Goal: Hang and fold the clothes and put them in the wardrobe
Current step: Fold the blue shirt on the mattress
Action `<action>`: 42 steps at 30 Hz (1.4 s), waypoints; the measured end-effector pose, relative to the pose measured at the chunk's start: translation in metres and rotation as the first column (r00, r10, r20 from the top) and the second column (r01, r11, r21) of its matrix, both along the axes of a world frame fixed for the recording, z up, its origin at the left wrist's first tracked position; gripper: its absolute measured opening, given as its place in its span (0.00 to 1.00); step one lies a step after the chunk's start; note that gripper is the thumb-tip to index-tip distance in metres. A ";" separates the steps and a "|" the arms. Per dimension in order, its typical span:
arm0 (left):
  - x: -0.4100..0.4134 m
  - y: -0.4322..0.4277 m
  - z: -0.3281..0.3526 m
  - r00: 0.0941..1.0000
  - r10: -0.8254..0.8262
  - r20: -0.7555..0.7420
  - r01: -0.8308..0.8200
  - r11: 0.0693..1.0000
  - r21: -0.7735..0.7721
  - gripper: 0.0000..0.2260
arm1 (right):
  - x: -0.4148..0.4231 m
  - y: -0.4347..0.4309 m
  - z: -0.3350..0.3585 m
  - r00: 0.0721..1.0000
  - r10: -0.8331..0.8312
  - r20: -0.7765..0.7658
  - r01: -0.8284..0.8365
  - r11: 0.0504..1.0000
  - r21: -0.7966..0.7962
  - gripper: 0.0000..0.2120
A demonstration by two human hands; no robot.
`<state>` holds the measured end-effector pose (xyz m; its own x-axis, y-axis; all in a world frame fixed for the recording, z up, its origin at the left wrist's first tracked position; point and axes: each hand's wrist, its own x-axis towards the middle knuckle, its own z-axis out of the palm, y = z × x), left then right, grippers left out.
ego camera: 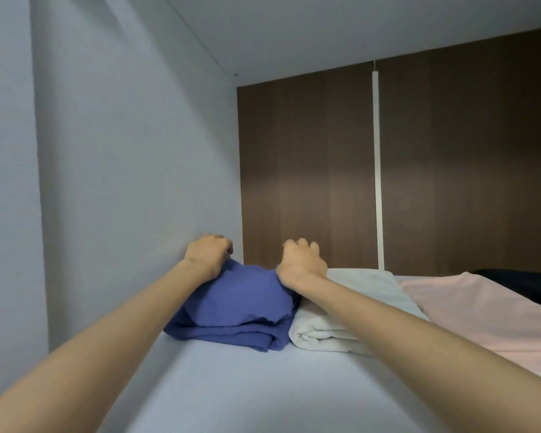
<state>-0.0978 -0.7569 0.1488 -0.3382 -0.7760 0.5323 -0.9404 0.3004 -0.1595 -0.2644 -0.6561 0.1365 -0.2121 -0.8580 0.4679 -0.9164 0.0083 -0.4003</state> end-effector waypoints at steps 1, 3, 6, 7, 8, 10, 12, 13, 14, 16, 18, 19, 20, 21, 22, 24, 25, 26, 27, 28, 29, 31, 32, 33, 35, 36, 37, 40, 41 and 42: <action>-0.003 0.001 0.002 0.998 -0.008 -0.067 0.011 0.999 0.039 0.12 | 0.000 -0.001 0.003 0.999 0.051 -0.015 -0.052 0.998 -0.042 0.19; -0.009 0.003 0.001 0.994 -0.002 -0.110 0.019 0.989 0.150 0.14 | 0.005 -0.007 0.004 0.985 0.173 0.026 -0.174 0.984 0.035 0.20; -0.017 0.007 -0.017 0.999 0.030 -0.036 -0.013 0.922 0.387 0.19 | 0.020 -0.015 -0.015 0.972 0.227 0.057 -0.231 0.892 0.389 0.23; -0.018 0.009 -0.024 0.999 0.035 -0.028 -0.018 0.894 0.448 0.20 | 0.023 -0.016 -0.023 0.979 0.205 0.017 -0.190 0.868 0.459 0.24; -0.019 0.008 -0.030 0.999 0.037 -0.040 -0.013 0.872 0.490 0.21 | 0.024 -0.018 -0.029 0.982 0.185 -0.028 -0.146 0.854 0.499 0.26; -0.020 0.009 -0.036 0.996 0.034 -0.079 0.012 0.852 0.523 0.22 | 0.023 -0.021 -0.037 0.982 0.161 -0.096 -0.086 0.842 0.533 0.27; -0.020 0.008 -0.038 0.993 0.035 -0.113 0.032 0.839 0.543 0.22 | 0.024 -0.021 -0.037 0.981 0.153 -0.117 -0.065 0.836 0.545 0.28; -0.019 0.009 -0.038 0.992 0.031 -0.126 0.043 0.838 0.544 0.22 | 0.025 -0.020 -0.036 0.981 0.152 -0.122 -0.062 0.837 0.544 0.27; -0.018 0.009 -0.038 0.989 0.027 -0.147 0.057 0.840 0.539 0.22 | 0.026 -0.018 -0.035 0.981 0.153 -0.121 -0.063 0.836 0.546 0.27; -0.015 0.011 -0.036 0.975 0.009 -0.223 0.108 0.854 0.509 0.22 | 0.026 -0.009 -0.029 0.980 0.157 -0.122 -0.068 0.841 0.537 0.26; -0.012 0.020 -0.029 0.945 -0.024 -0.327 0.182 0.869 0.461 0.21 | 0.024 0.003 -0.020 0.978 0.170 -0.124 -0.085 0.859 0.505 0.23; -0.011 0.026 -0.024 0.922 -0.041 -0.385 0.219 0.875 0.432 0.21 | 0.022 0.010 -0.014 0.973 0.178 -0.146 -0.089 0.874 0.477 0.21; -0.009 0.032 -0.020 0.897 -0.055 -0.438 0.249 0.882 0.399 0.20 | 0.020 0.017 -0.009 0.971 0.178 -0.160 -0.091 0.893 0.441 0.20; -0.007 0.040 -0.015 0.877 -0.071 -0.475 0.270 0.891 0.364 0.20 | 0.018 0.024 -0.006 0.971 0.174 -0.165 -0.097 0.913 0.395 0.19; -0.006 0.049 -0.010 0.861 -0.089 -0.502 0.284 0.901 0.328 0.20 | 0.016 0.031 -0.004 0.971 0.162 -0.174 -0.095 0.935 0.340 0.18; -0.004 0.070 -0.001 0.813 -0.138 -0.566 0.318 0.919 0.234 0.19 | 0.017 0.048 0.000 0.967 0.139 -0.215 -0.088 0.969 0.232 0.17; -0.004 0.083 0.003 0.773 -0.171 -0.611 0.339 0.925 0.170 0.19 | 0.018 0.058 0.002 0.962 0.130 -0.242 -0.087 0.979 0.183 0.17; -0.006 0.093 0.007 0.725 -0.204 -0.658 0.351 0.931 0.097 0.18 | 0.019 0.066 0.004 0.954 0.127 -0.273 -0.092 0.986 0.137 0.17; -0.007 0.107 0.011 0.677 -0.237 -0.697 0.354 0.935 0.027 0.17 | 0.021 0.077 0.005 0.945 0.124 -0.302 -0.102 0.991 0.087 0.17; -0.007 0.122 0.014 0.636 -0.268 -0.724 0.357 0.933 -0.032 0.17 | 0.023 0.088 0.007 0.941 0.121 -0.317 -0.115 0.993 0.038 0.18; -0.007 0.136 0.016 0.601 -0.293 -0.743 0.363 0.929 -0.072 0.16 | 0.025 0.101 0.007 0.940 0.117 -0.321 -0.127 0.992 -0.011 0.18; -0.006 0.162 0.019 0.544 -0.328 -0.772 0.378 0.918 -0.124 0.16 | 0.029 0.125 0.006 0.941 0.100 -0.323 -0.137 0.986 -0.095 0.18; -0.003 0.176 0.020 0.518 -0.342 -0.784 0.389 0.911 -0.141 0.16 | 0.032 0.139 0.004 0.941 0.089 -0.326 -0.137 0.982 -0.128 0.18; 0.001 0.192 0.019 0.490 -0.354 -0.796 0.402 0.903 -0.155 0.16 | 0.034 0.154 0.001 0.942 0.080 -0.325 -0.137 0.978 -0.155 0.17; 0.011 0.222 0.015 0.432 -0.380 -0.818 0.427 0.885 -0.186 0.16 | 0.040 0.184 -0.007 0.951 0.071 -0.301 -0.137 0.969 -0.204 0.17; 0.016 0.237 0.012 0.406 -0.389 -0.827 0.434 0.878 -0.200 0.16 | 0.043 0.199 -0.011 0.957 0.071 -0.282 -0.138 0.965 -0.225 0.17; 0.022 0.253 0.008 0.382 -0.394 -0.836 0.438 0.874 -0.211 0.16 | 0.046 0.215 -0.014 0.962 0.074 -0.262 -0.140 0.960 -0.241 0.17; 0.037 0.296 -0.005 0.335 -0.394 -0.856 0.454 0.864 -0.220 0.16 | 0.056 0.261 -0.026 0.974 0.065 -0.219 -0.122 0.957 -0.262 0.17; 0.041 0.309 -0.010 0.328 -0.388 -0.861 0.460 0.862 -0.214 0.16 | 0.059 0.276 -0.030 0.977 0.053 -0.207 -0.108 0.958 -0.267 0.17; 0.045 0.322 -0.014 0.322 -0.383 -0.866 0.466 0.860 -0.207 0.16 | 0.062 0.291 -0.034 0.981 0.041 -0.190 -0.092 0.958 -0.270 0.16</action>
<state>-0.0526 -0.4351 0.1349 -0.0321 -0.7175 0.6959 -0.2944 0.6721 0.6794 -0.2025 -0.3655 0.1021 -0.0488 -0.6986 0.7139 -0.9682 -0.1424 -0.2055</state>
